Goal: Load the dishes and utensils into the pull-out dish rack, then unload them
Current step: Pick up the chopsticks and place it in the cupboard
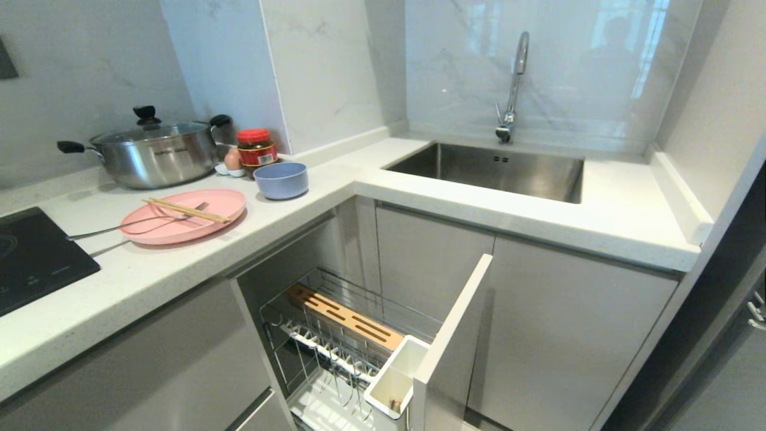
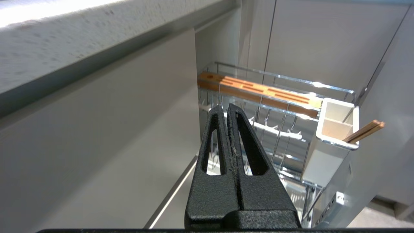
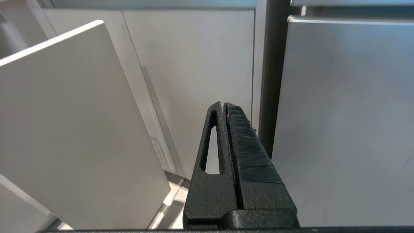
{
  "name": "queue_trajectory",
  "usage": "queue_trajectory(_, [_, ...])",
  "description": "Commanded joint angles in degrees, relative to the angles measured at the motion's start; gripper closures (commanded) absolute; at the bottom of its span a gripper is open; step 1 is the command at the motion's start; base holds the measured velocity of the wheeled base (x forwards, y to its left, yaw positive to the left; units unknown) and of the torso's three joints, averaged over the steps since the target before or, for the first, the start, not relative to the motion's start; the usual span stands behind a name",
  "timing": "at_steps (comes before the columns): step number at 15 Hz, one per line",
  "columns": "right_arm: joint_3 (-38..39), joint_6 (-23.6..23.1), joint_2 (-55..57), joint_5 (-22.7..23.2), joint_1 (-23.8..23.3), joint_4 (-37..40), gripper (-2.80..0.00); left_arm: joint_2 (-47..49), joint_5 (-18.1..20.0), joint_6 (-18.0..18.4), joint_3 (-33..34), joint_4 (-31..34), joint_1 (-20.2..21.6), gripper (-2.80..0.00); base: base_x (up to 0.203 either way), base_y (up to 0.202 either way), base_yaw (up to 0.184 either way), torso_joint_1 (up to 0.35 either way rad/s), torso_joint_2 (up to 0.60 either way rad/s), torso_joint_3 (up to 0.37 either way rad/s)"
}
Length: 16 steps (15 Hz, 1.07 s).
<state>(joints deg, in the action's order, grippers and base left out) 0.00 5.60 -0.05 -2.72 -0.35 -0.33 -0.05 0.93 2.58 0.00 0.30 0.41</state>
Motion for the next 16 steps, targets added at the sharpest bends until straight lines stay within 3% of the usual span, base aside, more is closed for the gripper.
queue_trajectory(1, [0.00, 0.03, -0.13, -0.01, 0.00, -0.02, 0.00, 0.10, -0.05, -0.12, 0.00, -0.04, 0.02, 0.00, 0.000, 0.000, 0.000, 0.004, 0.00, -0.191])
queue_trajectory(16, [0.00, 0.03, -0.19, -0.01, 0.00, -0.02, 0.00, 0.05, -0.22, -0.30, 0.00, -0.04, 0.02, 0.00, 0.000, 0.000, 0.000, 0.005, 0.00, -0.199])
